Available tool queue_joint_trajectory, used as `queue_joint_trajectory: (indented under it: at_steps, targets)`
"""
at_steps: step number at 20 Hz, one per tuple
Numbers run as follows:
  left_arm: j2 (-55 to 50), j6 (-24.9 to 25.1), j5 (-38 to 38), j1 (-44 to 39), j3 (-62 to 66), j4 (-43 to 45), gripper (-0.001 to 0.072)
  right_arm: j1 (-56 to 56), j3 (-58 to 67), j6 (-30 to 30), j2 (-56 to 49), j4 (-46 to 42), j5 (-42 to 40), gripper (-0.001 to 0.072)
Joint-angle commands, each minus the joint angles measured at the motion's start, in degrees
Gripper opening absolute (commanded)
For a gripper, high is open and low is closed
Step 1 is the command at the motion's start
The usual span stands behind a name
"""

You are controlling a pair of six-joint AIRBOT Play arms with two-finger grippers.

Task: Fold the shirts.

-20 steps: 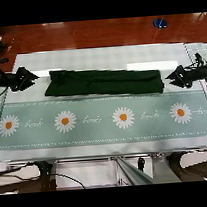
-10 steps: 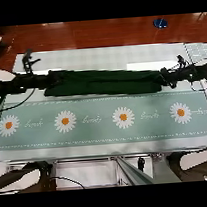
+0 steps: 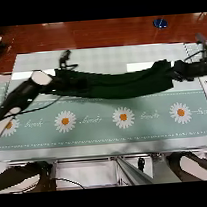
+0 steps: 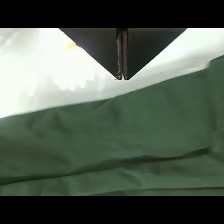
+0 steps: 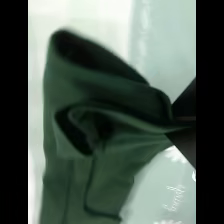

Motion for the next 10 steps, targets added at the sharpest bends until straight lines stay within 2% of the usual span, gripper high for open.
queue_joint_trajectory:
  at_steps: [1,5,10]
  targets:
    - [-6.71,-3.28,2.86,-9.11,5.09,0.0,0.0026,0.13,-7.93,4.02,18.6,-2.34,1.07,0.0021]
    - [-19.21,-6.78,0.66,-17.38,17.62,-0.02,0.0026,0.15,-10.43,7.69,28.98,-1.81,3.37,0.0021]
    - [-32.3,-7.23,-3.26,-26.67,30.91,-4.35,0.0026,0.15,-10.4,7.85,31.3,1.18,5.03,0.0021]
